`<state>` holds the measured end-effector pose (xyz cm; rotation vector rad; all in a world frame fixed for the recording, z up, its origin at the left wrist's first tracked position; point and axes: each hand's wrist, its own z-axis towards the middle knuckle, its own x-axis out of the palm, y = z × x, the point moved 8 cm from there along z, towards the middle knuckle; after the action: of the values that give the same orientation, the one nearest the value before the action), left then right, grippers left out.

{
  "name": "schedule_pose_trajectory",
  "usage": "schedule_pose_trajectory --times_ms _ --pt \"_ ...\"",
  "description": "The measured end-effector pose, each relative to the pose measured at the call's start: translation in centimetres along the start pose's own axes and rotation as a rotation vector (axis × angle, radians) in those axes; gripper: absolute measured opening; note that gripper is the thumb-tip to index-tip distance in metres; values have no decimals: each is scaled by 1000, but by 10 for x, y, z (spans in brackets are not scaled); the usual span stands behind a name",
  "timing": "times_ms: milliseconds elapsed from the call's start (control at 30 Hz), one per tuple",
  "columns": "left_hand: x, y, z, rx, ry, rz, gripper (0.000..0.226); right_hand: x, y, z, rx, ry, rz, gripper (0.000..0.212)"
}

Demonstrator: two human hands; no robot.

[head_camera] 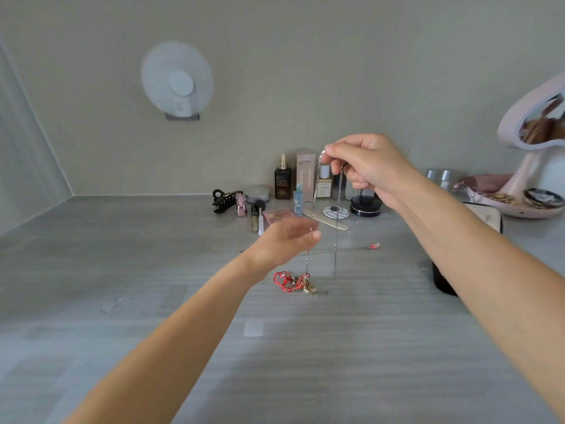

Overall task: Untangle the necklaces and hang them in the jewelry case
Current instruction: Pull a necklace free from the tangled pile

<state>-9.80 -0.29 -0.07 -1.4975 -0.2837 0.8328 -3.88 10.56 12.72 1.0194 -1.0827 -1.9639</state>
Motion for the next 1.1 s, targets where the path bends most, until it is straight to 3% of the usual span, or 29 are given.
schedule_pose_trajectory --times_ms 233,500,700,833,1100 --pt "25 -11 17 15 112 -387 30 -15 17 11 -14 -82 34 19" --pt "17 7 22 -15 124 -449 26 -39 11 23 21 -172 138 16" --pt "-19 19 26 -48 9 -505 24 -56 -23 24 139 -253 286 11" --pt "-48 16 31 -58 -47 -443 21 -50 -52 18 236 -213 256 14" --pt "-88 32 37 -159 -64 -70 20 -38 -98 18 367 -191 294 16"
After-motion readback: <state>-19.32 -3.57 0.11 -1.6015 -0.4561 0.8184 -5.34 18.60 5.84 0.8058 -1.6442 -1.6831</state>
